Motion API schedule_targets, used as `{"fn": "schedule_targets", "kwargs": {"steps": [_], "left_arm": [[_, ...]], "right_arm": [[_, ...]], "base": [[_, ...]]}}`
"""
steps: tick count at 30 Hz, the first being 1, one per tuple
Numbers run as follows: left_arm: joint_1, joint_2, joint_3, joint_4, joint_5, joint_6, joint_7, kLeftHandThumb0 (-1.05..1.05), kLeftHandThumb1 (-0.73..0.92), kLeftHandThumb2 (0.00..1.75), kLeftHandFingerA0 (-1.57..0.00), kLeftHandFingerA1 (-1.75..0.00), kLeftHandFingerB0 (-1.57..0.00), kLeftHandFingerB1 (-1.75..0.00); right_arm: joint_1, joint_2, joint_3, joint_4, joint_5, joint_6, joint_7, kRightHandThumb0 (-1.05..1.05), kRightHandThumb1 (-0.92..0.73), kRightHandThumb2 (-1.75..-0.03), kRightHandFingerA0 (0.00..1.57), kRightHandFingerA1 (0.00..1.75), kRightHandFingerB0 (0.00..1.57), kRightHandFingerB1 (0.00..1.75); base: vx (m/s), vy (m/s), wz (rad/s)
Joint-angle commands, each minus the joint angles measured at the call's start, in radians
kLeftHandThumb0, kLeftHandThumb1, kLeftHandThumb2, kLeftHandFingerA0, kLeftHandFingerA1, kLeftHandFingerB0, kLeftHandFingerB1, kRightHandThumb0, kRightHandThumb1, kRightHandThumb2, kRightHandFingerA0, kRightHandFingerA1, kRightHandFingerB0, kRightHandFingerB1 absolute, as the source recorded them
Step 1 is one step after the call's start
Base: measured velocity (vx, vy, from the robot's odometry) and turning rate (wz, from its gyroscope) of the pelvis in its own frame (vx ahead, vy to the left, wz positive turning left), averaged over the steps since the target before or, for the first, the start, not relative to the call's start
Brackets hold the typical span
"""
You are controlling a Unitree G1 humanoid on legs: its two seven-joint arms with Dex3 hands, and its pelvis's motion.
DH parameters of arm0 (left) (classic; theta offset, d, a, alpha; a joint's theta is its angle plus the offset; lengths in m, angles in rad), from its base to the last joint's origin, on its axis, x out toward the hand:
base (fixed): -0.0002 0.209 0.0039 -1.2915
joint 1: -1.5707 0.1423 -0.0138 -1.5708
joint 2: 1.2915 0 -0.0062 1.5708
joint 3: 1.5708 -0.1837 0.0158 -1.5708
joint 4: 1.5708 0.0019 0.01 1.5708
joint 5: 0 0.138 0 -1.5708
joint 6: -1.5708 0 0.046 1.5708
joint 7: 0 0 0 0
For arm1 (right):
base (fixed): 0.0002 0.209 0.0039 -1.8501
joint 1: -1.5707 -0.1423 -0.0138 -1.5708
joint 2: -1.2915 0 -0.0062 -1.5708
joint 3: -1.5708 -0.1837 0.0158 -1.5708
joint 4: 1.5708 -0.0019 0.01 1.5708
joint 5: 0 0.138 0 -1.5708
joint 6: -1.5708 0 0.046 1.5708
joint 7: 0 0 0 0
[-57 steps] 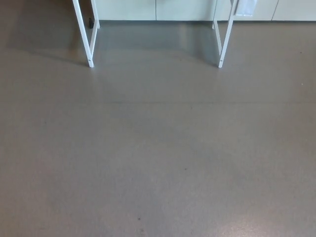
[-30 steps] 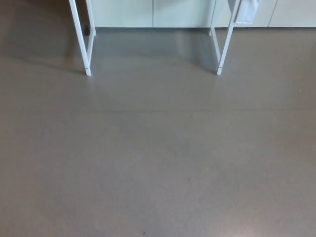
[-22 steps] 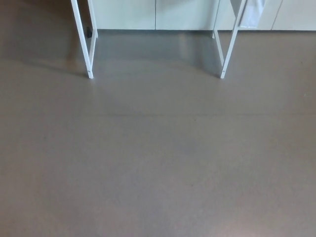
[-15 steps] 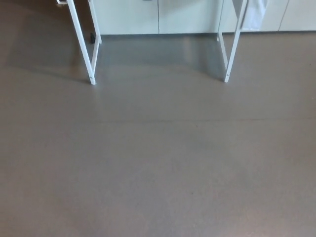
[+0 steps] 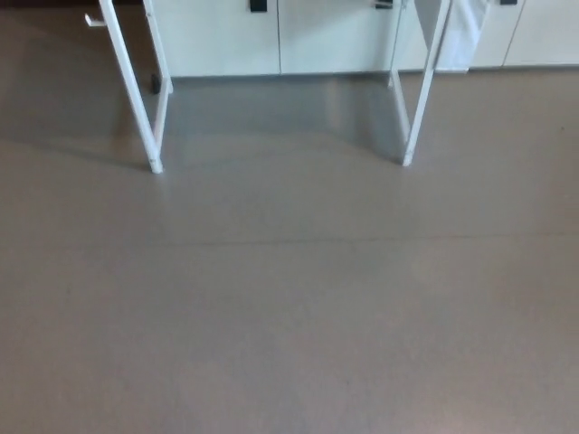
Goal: The robot walks towards a desk on which a file tray is kept in the middle and a cube is kept to its right. The robot lifts the cube using its right hand and places it on the file tray.
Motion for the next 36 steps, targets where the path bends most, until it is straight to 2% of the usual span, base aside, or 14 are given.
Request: {"fn": "schedule_targets", "kwargs": {"steps": [1,3,4,6,7,9,12,22,23,25,26,27,28,36], "left_arm": [[0.008,0.013,0.018,-0.004,-0.019,0.02,-0.016,-0.85,0.61,1.12,0.0,-0.63,-0.15,-0.66],[0.009,0.013,0.02,0.002,-0.016,0.005,-0.025,-0.9,0.89,0.66,0.0,-0.7,-0.06,-0.7],[0.003,0.019,-0.014,0.003,0.025,0.004,0.006,-0.92,0.67,1.16,-0.02,-0.64,-0.18,-0.67],[0.008,0.012,0.004,0.003,0.001,-0.008,-0.002,-0.85,0.87,0.7,0.0,-0.76,-0.08,-0.73],[0.009,0.013,0.01,-0.001,-0.009,0.0,-0.015,-0.85,0.89,0.7,0.0,-0.69,-0.06,-0.7],[0.014,0.015,0.009,-0.01,-0.01,0.001,-0.025,-0.84,0.63,1.13,0.0,-0.64,-0.14,-0.65],[0.021,0.02,-0.02,-0.028,0.026,0.005,0.022,-0.88,0.89,0.71,-0.11,-0.78,-0.11,-0.72],[0.007,0.019,-0.003,-0.013,-0.002,0.013,-0.007,-0.89,0.88,0.69,-0.04,-0.76,-0.08,-0.73],[0.007,0.019,0.006,-0.015,-0.013,0.026,-0.02,-0.92,0.63,1.13,-0.03,-0.65,-0.16,-0.67],[0.006,0.014,0.019,-0.023,-0.026,0.053,-0.008,-0.87,0.86,0.68,-0.06,-0.76,-0.1,-0.73],[0.008,0.014,0.02,-0.025,-0.024,0.046,-0.008,-0.9,0.64,1.13,-0.09,-0.67,-0.2,-0.7],[0.011,0.016,0.013,-0.025,-0.015,0.033,-0.004,-0.88,0.88,0.68,-0.06,-0.75,-0.09,-0.72],[0.011,0.019,0.01,-0.025,-0.009,0.028,-0.011,-0.88,0.88,0.68,-0.08,-0.76,-0.1,-0.72],[-0.004,0.019,-0.005,-0.006,0.011,0.011,0.008,-0.87,0.89,0.68,-0.07,-0.76,-0.09,-0.72]], "right_arm": [[-0.004,0.009,-0.01,0.025,0.007,0.005,-0.034,-0.81,-0.61,-0.89,0.42,0.48,0.13,0.38],[-0.012,0.0,0.022,0.013,-0.027,0.033,-0.027,-0.8,-0.64,-0.92,0.43,0.49,0.11,0.37],[-0.012,-0.005,0.014,0.019,-0.015,0.02,-0.008,-0.79,-0.61,-0.9,0.34,0.46,0.08,0.34],[-0.021,-0.018,0.007,0.029,-0.004,-0.014,0.015,-0.79,-0.59,-0.89,0.37,0.47,0.08,0.32],[-0.026,-0.021,0.008,0.031,-0.003,-0.012,0.033,-0.37,-0.36,-0.96,0.03,0.46,0.0,0.46],[-0.028,-0.023,0.006,0.029,0.0,-0.011,0.048,-0.77,-0.71,-0.61,0.29,0.33,0.12,0.26],[-0.039,-0.016,0.04,0.046,-0.037,-0.006,0.014,-0.8,-0.61,-0.88,0.29,0.44,0.1,0.36],[-0.015,-0.011,-0.034,0.036,0.03,-0.047,0.05,-0.77,-0.58,-0.83,0.28,0.42,0.16,0.37],[-0.01,-0.02,-0.021,0.022,0.015,-0.042,0.061,-0.79,-0.59,-0.84,0.25,0.41,0.14,0.36],[-0.016,-0.002,-0.034,0.035,0.022,-0.018,0.026,-0.78,-0.56,-0.83,0.36,0.45,0.17,0.38],[-0.018,-0.002,-0.044,0.04,0.034,-0.023,0.047,-0.76,-0.6,-0.85,0.33,0.44,0.17,0.38],[-0.017,0.003,-0.066,0.04,0.06,-0.025,0.068,-0.63,-0.6,-0.96,0.41,0.53,0.2,0.42],[-0.014,0.012,-0.073,0.039,0.058,-0.02,0.039,-0.7,-0.7,-0.64,0.49,0.39,0.3,0.31],[0.001,-0.008,0.033,0.032,-0.056,-0.078,0.014,-0.61,-0.76,-0.63,0.38,0.35,0.24,0.29]], "base": [[0.24,0.146,0.08],[0.19,0.095,0.04],[0.16,0.058,0.08],[0.15,0.0,0.11],[0.19,-0.043,0.04],[0.11,-0.083,0.07],[0.22,-0.125,-0.18],[0.19,-0.051,-0.03],[0.17,0.105,-0.09],[0.18,0.135,-0.05],[0.25,0.173,-0.02],[0.34,0.222,0.13],[0.34,0.208,-0.29],[0.19,0.051,0.07]]}}
